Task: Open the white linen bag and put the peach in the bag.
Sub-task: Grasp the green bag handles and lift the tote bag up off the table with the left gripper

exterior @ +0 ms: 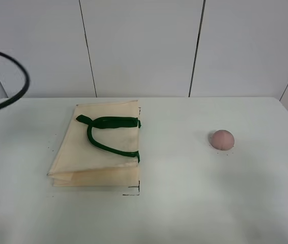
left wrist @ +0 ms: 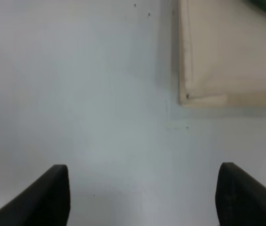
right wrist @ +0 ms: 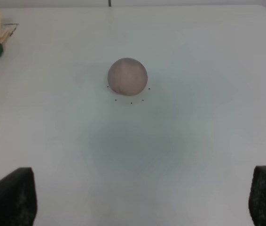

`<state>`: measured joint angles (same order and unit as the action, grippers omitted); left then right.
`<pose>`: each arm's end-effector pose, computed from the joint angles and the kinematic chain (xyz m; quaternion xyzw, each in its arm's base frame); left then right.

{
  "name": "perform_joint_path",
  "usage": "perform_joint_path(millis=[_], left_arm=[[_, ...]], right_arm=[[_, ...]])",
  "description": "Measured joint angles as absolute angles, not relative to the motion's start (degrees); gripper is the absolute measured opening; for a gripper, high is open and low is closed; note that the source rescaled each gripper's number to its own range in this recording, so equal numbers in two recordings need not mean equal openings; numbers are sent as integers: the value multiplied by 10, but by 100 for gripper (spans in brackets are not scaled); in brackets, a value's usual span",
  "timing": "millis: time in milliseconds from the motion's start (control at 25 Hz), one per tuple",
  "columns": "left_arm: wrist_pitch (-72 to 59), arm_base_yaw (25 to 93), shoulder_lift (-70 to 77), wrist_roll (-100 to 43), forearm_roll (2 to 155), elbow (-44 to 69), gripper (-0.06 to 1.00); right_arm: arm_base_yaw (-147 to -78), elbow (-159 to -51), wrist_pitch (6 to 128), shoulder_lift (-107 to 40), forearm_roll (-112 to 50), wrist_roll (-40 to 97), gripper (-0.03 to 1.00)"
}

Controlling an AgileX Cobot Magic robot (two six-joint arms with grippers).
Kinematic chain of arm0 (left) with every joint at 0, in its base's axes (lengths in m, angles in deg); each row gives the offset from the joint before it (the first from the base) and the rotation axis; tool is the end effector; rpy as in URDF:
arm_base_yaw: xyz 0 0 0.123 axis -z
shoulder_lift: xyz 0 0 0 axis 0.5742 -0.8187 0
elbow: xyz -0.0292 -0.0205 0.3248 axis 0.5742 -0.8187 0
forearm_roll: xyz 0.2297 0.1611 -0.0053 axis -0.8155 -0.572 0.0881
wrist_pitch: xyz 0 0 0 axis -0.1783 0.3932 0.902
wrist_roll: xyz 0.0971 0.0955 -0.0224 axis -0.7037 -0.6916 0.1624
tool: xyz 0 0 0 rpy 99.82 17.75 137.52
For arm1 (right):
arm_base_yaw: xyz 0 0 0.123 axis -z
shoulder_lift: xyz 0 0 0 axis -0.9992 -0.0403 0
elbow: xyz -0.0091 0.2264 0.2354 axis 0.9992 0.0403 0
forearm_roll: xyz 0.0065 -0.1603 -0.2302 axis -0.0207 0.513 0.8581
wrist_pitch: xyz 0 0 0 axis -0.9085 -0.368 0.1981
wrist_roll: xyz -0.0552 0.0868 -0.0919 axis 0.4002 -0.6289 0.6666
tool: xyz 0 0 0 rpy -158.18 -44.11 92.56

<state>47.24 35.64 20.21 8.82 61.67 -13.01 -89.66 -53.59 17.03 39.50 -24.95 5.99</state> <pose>0.2117 0.0044 0.3319 -0.0118 0.9544 0.0180 0.2979 0.0214 0.0055 0.2748 -0.0181 0.8432 0.0269 0.5366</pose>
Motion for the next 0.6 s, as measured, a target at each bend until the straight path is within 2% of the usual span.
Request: perform_joint_path(millis=[320, 480, 600], left_arm=[[462, 356, -135, 86, 625, 63, 93], [465, 362, -247, 86, 668, 148, 93], [466, 393, -301, 105, 683, 195, 93]], right_arm=[[-897, -536, 170, 395, -250, 60, 100], [-897, -536, 170, 395, -250, 60, 100], [-897, -536, 170, 395, -250, 60, 100]])
